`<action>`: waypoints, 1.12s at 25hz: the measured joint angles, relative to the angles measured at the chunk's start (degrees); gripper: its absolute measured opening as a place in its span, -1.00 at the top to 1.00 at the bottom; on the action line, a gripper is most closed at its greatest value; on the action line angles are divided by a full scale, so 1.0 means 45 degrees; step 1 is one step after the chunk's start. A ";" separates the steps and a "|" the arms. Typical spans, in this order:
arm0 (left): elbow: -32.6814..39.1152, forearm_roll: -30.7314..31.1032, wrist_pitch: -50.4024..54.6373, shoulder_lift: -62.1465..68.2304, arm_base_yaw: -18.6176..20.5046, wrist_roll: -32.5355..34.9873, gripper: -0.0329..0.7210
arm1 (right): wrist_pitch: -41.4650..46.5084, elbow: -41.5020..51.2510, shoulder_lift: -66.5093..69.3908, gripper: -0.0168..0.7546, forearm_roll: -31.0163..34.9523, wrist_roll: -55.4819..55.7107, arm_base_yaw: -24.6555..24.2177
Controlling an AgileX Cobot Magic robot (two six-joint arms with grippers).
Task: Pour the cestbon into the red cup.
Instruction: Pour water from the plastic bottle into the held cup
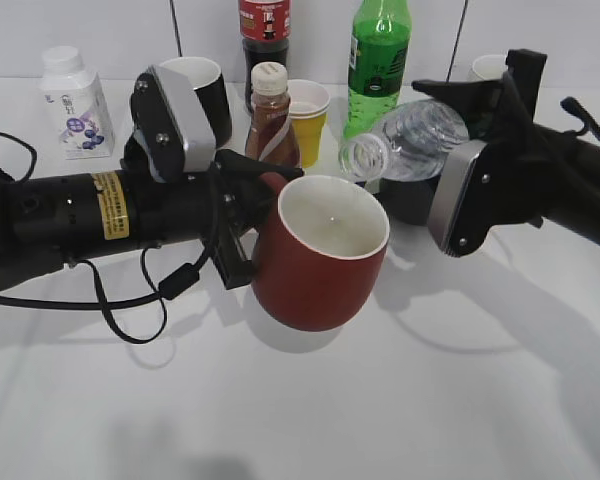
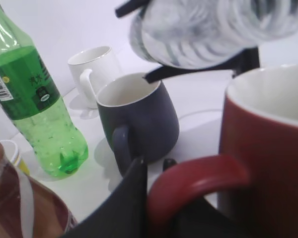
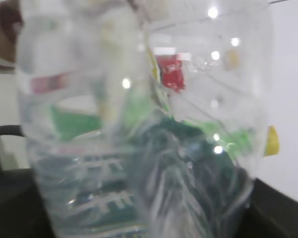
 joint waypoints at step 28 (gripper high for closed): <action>-0.0024 -0.0820 0.0022 0.0000 0.0000 0.0000 0.76 | -0.0291 -0.0559 0.0000 -0.26 -0.0641 -0.1279 0.0000</action>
